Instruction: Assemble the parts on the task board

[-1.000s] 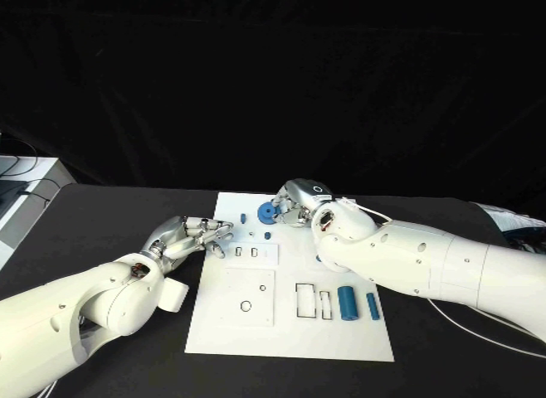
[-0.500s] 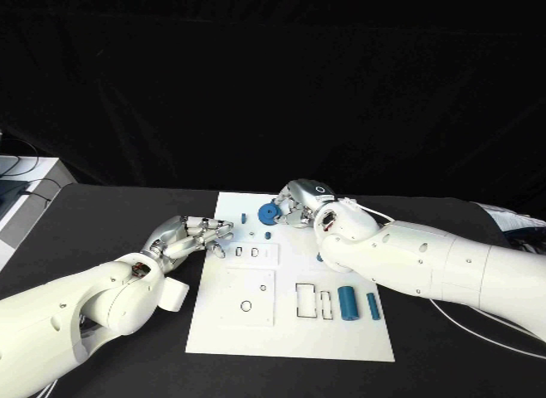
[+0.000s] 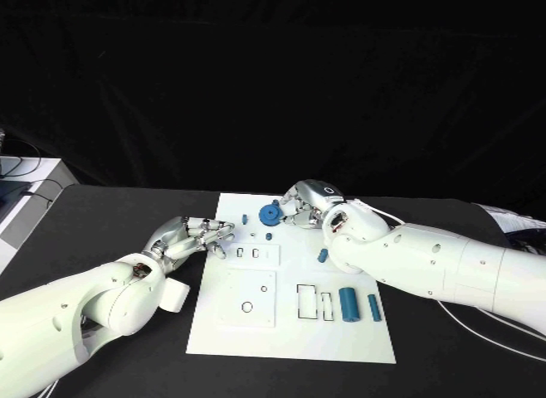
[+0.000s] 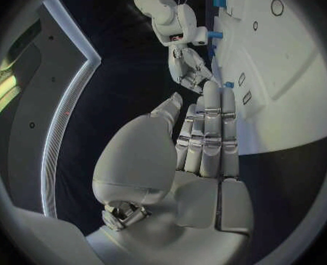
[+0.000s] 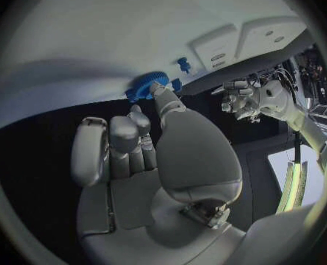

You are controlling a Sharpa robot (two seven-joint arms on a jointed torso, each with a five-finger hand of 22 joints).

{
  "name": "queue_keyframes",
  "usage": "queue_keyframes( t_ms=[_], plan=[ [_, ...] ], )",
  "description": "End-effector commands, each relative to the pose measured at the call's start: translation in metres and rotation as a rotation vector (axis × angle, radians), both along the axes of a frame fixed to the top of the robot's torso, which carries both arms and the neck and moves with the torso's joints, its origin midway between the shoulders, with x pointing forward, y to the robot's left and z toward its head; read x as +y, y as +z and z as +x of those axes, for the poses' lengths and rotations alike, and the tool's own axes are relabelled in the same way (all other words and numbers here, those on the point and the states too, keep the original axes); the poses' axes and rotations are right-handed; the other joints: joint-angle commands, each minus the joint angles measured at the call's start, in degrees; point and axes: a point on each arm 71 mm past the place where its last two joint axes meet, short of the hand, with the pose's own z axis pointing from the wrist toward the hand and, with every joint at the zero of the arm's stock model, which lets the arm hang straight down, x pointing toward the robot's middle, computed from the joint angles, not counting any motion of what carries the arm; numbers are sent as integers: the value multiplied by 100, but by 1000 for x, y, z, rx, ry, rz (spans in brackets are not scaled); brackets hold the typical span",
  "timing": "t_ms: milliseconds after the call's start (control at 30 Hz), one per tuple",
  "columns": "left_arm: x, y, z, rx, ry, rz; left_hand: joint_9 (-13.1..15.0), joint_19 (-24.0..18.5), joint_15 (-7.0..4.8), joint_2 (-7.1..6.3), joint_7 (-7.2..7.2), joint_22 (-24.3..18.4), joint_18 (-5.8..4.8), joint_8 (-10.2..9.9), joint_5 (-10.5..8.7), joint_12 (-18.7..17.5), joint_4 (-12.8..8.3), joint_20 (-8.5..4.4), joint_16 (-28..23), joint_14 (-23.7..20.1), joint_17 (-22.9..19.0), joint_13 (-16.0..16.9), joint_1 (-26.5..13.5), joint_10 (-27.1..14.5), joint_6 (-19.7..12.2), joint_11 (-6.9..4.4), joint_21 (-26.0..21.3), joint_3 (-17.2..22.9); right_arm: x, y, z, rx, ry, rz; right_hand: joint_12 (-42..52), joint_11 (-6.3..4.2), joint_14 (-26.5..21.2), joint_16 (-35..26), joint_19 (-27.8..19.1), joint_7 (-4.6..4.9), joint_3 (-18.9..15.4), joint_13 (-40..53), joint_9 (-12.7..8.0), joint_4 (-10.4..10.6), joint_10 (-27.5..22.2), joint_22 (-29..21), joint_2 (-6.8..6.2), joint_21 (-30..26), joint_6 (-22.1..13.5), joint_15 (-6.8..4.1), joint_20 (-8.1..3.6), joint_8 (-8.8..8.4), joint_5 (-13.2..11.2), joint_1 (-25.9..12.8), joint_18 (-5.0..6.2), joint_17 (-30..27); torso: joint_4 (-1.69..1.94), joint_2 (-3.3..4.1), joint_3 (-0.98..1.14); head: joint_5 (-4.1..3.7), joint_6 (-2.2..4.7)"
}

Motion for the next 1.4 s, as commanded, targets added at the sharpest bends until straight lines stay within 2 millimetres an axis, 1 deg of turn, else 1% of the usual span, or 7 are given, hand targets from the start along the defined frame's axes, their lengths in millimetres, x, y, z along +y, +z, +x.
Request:
queue_keyframes(
  t_ms=[33, 67, 400, 767, 833, 1033, 1400],
  plan=[
    [-2, 1, -1, -6, -17, -5, 4, -40, 16, -30, -4, -5, 79, -15, -27, -5, 0, 1, 26, -11, -9, -4, -25, -32, -31, -5, 19, 18, 3, -1, -2, 42, 72, 68, 46, -9, 10, -34, 419, -4, 27, 4, -1, -100, -26, 1042, 127, 29, -149, 11, 16, -29, 27, -10, 34, 7, -10, 5, 1, 5, -5],
    [-2, 1, -1, -6, -17, -5, 4, -40, 16, -30, -4, -5, 79, -15, -27, -5, 0, 1, 26, -11, -9, -4, -25, -32, -31, -5, 19, 18, 3, -2, -1, 56, 77, 78, 50, 8, 9, -37, 417, 28, 13, 2, -5, -122, -28, 1042, 143, 32, -178, 27, 19, -35, 27, -44, 31, 7, -9, 3, -1, 6, -6],
    [-3, 1, -1, -6, -19, -6, 4, -48, 17, -27, -1, -25, 81, -15, -28, -6, -5, 4, 33, -13, -13, -4, -38, -37, -35, -3, 38, 29, 4, -5, 0, 126, 83, 123, 88, 23, 12, -29, 415, 39, -185, 2, -35, -36, -23, 1042, 335, 37, -703, 29, 23, -66, 151, -277, 34, 22, 11, -3, -12, -6, -19],
    [-4, 1, -1, -5, -21, -7, 4, -48, 17, -27, -1, -25, 81, -15, -28, -6, -5, 4, 33, -13, -13, -4, -38, -37, -35, -3, 38, 29, 6, -11, 7, 191, 41, 110, 70, 37, 10, -25, 412, 60, -272, -13, -52, 31, -65, 1038, 383, 24, -1062, 47, 35, -82, 262, -418, 40, 27, 8, -10, -19, -1, -14],
    [-4, 1, -1, -5, -20, -6, 4, -48, 17, -27, -1, -25, 81, -15, -28, -6, -5, 4, 33, -13, -13, -4, -38, -37, -35, -3, 38, 29, 5, -12, 9, 194, 30, 100, 62, 59, 6, -24, 412, 101, -280, -23, -56, 5, -84, 1038, 378, 26, -1145, 68, 49, -87, 309, -425, 43, 25, 8, -8, -18, 1, -12],
    [-3, 1, -1, -5, -18, -6, 4, -48, 17, -27, -1, -25, 81, -15, -28, -6, -5, 4, 33, -13, -13, -4, -38, -37, -35, -3, 38, 29, 6, -14, 10, 212, 23, 78, 76, 60, 5, -23, 413, 102, -280, -23, -52, -13, -79, 1039, 381, 29, -1086, 72, 59, -82, 314, -431, 46, 19, 8, -5, -12, 2, -20],
    [-3, 1, 0, -5, -18, -6, 4, -46, 17, -25, 0, -34, 83, -16, -29, -5, 2, 4, 36, -12, -14, -4, -43, -35, -37, -3, 46, 31, 8, -13, 8, 203, 36, 74, 122, 36, 8, -18, 415, 54, -291, -11, -21, 1, -47, 1042, 409, 41, -455, 53, 51, -46, 240, -475, 46, 15, 1, -3, -5, 17, -34]
  ],
)
